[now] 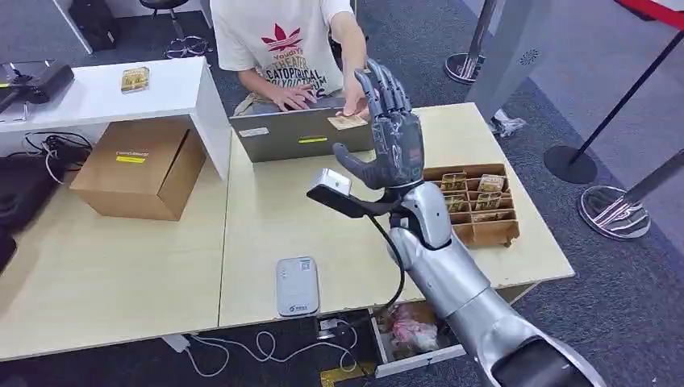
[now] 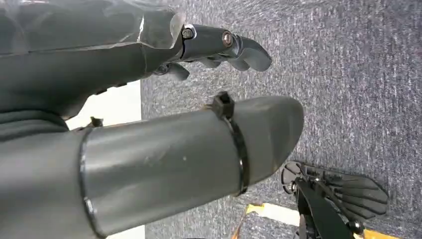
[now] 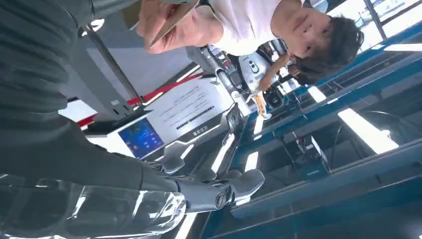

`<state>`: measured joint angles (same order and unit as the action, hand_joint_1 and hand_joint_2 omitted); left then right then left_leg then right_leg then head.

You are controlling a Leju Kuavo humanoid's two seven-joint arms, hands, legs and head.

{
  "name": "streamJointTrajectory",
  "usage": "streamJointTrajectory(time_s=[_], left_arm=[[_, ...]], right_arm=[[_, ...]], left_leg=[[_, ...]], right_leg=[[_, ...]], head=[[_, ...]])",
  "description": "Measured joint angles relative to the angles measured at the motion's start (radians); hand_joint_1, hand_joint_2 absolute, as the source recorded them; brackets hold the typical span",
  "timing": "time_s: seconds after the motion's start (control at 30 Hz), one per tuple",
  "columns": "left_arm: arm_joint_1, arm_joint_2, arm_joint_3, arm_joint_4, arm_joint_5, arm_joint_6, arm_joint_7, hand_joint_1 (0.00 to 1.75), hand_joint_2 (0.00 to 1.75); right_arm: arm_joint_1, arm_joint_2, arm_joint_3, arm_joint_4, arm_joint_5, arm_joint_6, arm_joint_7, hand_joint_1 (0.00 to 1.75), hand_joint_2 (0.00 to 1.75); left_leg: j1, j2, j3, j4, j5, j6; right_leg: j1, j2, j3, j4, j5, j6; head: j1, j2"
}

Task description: Pass the card to the sensor for recognition and then transmit it.

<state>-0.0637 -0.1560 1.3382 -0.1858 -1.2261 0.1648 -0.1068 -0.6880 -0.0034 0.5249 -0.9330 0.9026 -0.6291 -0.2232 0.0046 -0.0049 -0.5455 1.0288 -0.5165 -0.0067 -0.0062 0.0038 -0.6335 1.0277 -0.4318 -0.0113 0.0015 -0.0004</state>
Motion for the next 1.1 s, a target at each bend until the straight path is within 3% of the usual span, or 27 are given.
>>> streamJointTrajectory(time_s=[0.7,0.97,1.0,1.03,1.07,1.1], left_arm=[[0.001,0.021,-0.048,0.000,-0.051,-0.035,-0.009,0.00,0.00],[0.000,0.026,-0.059,0.000,-0.059,-0.040,-0.009,0.00,0.00],[-0.001,0.028,-0.067,0.000,-0.061,-0.042,-0.009,0.00,0.00],[-0.001,0.032,-0.071,0.000,-0.066,-0.046,-0.009,0.00,0.00],[-0.001,0.032,-0.073,0.000,-0.067,-0.047,-0.009,0.00,0.00],[-0.001,0.034,-0.074,0.000,-0.067,-0.047,-0.011,0.00,0.00]], right_arm=[[-0.086,-0.016,0.072,0.227,-0.005,-0.037,0.007,0.00,1.75],[-0.095,-0.031,0.076,0.253,-0.011,-0.041,0.006,0.00,1.75],[-0.102,-0.039,0.079,0.270,-0.018,-0.044,0.003,0.30,1.75],[-0.108,-0.044,0.084,0.282,-0.023,-0.048,0.002,0.40,1.75],[-0.109,-0.046,0.086,0.285,-0.027,-0.050,0.002,0.70,1.75],[-0.109,-0.048,0.087,0.288,-0.029,-0.052,0.002,1.36,1.75]], left_leg=[[0.000,0.000,0.000,0.000,0.000,0.000],[0.000,0.000,0.000,0.000,0.000,0.000],[0.000,0.000,0.000,0.000,0.000,0.000],[0.000,0.000,0.000,0.000,0.000,0.000],[0.000,0.000,0.000,0.000,0.000,0.000],[0.000,0.000,0.000,0.000,0.000,0.000]], right_leg=[[0.000,0.000,0.000,0.000,0.000,0.000],[0.000,0.000,0.000,0.000,0.000,0.000],[0.000,0.000,0.000,0.000,0.000,0.000],[0.000,0.000,0.000,0.000,0.000,0.000],[0.000,0.000,0.000,0.000,0.000,0.000],[0.000,0.000,0.000,0.000,0.000,0.000]], head=[[0.000,0.000],[0.000,0.000],[0.000,0.000],[0.000,0.000],[0.000,0.000],[0.000,0.000]])
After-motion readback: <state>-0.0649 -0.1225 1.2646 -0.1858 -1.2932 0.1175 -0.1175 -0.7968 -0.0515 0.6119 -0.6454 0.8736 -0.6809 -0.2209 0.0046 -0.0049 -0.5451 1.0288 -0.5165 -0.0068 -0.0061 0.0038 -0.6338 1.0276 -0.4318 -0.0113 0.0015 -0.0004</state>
